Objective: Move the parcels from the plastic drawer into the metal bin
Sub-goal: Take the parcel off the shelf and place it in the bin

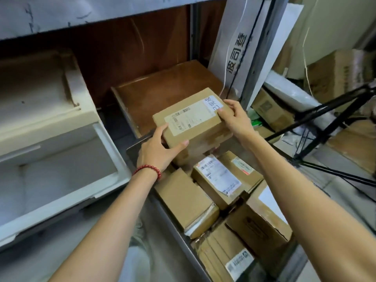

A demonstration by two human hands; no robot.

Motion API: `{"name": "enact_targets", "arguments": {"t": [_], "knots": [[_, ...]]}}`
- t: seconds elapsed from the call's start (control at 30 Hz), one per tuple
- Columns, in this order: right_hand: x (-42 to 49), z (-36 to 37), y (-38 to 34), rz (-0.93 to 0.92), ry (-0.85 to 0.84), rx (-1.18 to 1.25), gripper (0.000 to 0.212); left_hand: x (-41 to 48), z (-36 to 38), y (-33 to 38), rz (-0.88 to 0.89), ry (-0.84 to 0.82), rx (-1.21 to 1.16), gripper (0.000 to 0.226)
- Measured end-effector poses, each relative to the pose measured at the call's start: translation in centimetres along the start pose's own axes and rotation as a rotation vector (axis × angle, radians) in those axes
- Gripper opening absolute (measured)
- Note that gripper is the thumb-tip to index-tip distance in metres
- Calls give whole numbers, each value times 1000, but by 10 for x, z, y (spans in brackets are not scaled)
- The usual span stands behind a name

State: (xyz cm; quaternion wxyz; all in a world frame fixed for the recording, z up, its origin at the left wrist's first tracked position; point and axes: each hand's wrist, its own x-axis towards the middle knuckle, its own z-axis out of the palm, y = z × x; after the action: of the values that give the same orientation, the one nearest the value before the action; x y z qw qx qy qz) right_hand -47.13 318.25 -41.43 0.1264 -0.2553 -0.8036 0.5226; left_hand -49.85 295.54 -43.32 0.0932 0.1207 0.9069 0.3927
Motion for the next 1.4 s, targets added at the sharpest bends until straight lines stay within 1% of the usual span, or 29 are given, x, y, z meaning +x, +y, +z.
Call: {"name": "enact_targets", "arguments": {"t": [0.13,0.27,0.37,0.43,0.6,0.73,0.8,0.87,0.93,1.03,1.13,1.2,1.3,1.4], "knots": [[14,3,12,-22,-48,-110,45,7,10,-4,-24,-13,164,78],[23,8,23,-74,-81,-230,52,7,19,-7,-31,-32,175,78],[24,19,36,-61,-121,-194,61,8,24,-15,-79,-81,245,78],[22,28,45,-49,-144,-193,59,6,29,-23,-110,-92,288,77],[20,40,59,-76,-177,-248,59,9,34,-34,-94,-69,385,73],[21,42,60,-148,-231,-430,60,7,32,-36,-36,-10,489,68],[19,42,61,-140,-250,-570,60,5,29,-34,28,4,605,67],[16,41,59,-147,-229,-723,59,2,28,-33,81,-6,694,67],[12,42,55,-188,-196,-829,57,1,27,-33,79,-30,737,67],[5,42,50,-208,-188,-872,56,-2,26,-31,49,-69,801,65],[1,40,49,-173,-245,-917,61,-7,21,-25,45,-96,825,62],[-5,38,46,-185,-257,-971,65,-11,13,-29,71,-65,812,59],[-20,43,37,-290,-191,-921,67,-22,-8,-41,47,-13,719,62],[-42,59,15,-443,-122,-843,63,-39,-28,-52,20,26,644,62]]}}
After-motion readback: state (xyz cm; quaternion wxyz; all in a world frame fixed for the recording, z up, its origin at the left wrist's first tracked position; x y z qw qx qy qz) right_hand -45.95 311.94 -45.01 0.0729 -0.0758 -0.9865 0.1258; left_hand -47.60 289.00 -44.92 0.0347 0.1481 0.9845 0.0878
